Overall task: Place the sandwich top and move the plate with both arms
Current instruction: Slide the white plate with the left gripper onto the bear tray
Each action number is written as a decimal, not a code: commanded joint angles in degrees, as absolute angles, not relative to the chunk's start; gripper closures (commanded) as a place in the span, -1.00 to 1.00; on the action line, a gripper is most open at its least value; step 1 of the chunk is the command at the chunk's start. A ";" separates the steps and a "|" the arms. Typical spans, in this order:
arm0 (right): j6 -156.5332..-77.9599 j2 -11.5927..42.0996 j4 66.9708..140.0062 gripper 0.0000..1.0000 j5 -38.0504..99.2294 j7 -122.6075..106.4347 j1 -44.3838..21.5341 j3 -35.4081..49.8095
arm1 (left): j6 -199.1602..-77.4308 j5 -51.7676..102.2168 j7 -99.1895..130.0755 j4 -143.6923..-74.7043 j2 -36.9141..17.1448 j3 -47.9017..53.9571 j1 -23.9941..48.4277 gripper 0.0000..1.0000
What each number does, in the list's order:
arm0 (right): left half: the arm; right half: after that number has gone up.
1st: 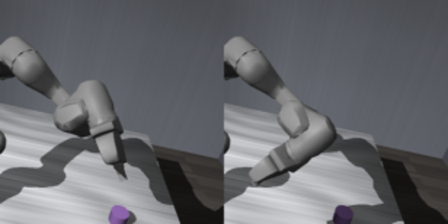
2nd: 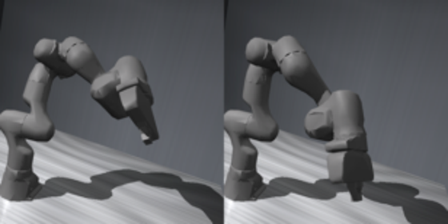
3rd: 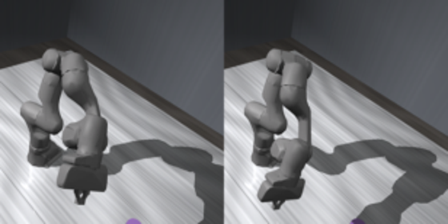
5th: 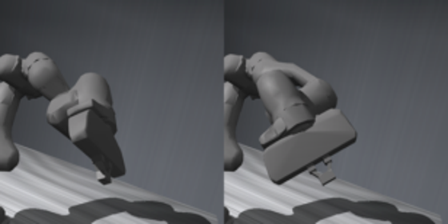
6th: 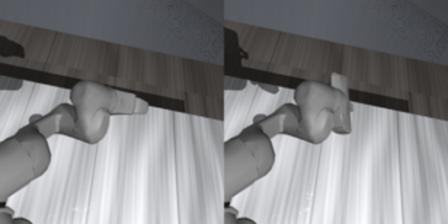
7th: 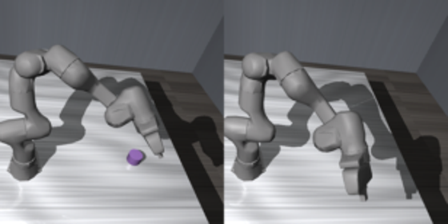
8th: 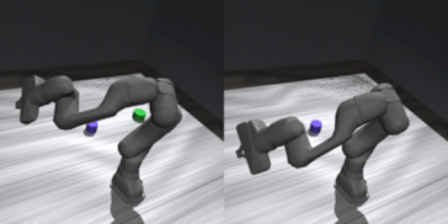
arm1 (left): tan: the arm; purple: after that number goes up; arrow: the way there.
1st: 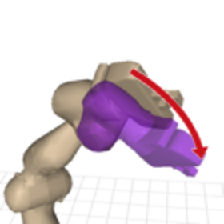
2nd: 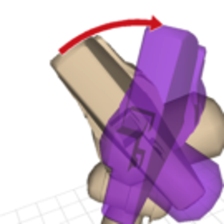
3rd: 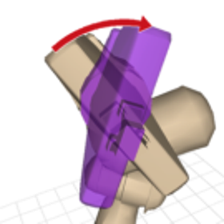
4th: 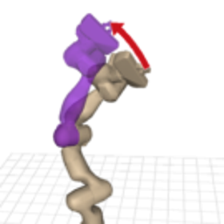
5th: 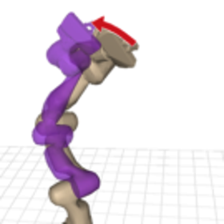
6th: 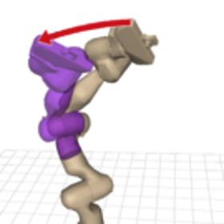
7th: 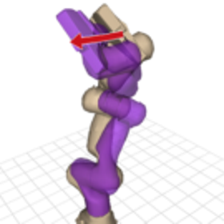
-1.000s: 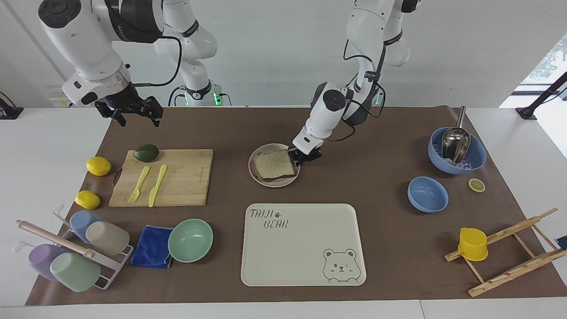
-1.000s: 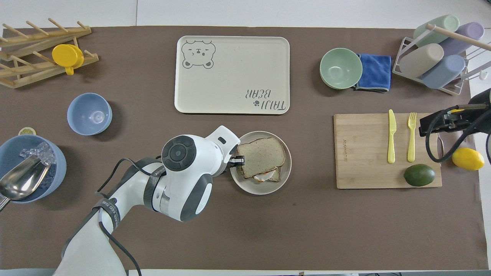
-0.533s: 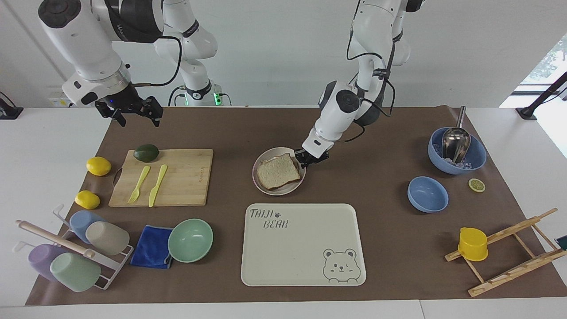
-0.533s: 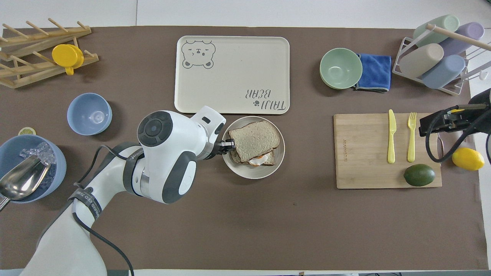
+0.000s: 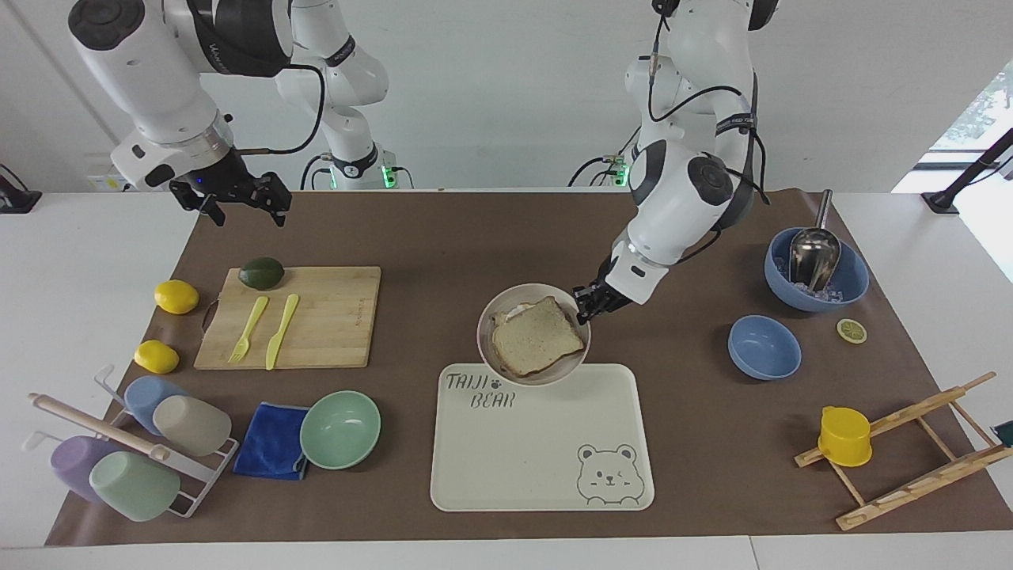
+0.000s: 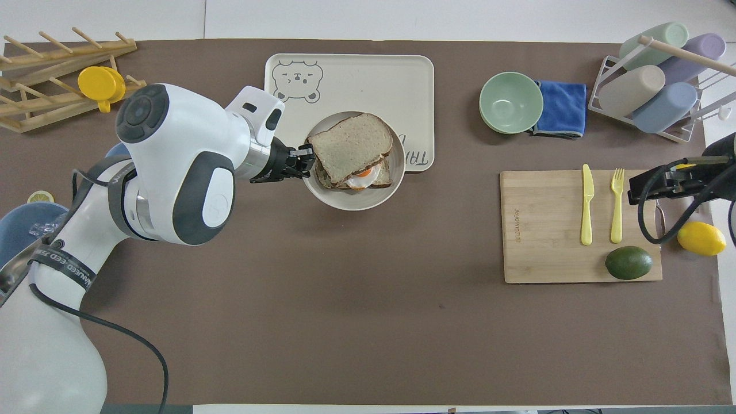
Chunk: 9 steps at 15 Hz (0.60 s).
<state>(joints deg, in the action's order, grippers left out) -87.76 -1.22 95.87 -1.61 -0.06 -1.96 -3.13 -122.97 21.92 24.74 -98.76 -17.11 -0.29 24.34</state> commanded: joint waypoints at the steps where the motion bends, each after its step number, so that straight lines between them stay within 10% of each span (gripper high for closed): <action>1: -87.63 -2.20 96.59 -1.00 -0.26 0.70 -1.23 -2.81 | -120.67 23.20 25.66 -89.84 -24.24 -0.09 23.29 1.00; 9: -87.63 -2.20 96.59 -1.00 -0.26 0.70 -1.23 -2.81 | -127.26 21.80 25.93 -86.57 -33.05 -0.62 23.29 1.00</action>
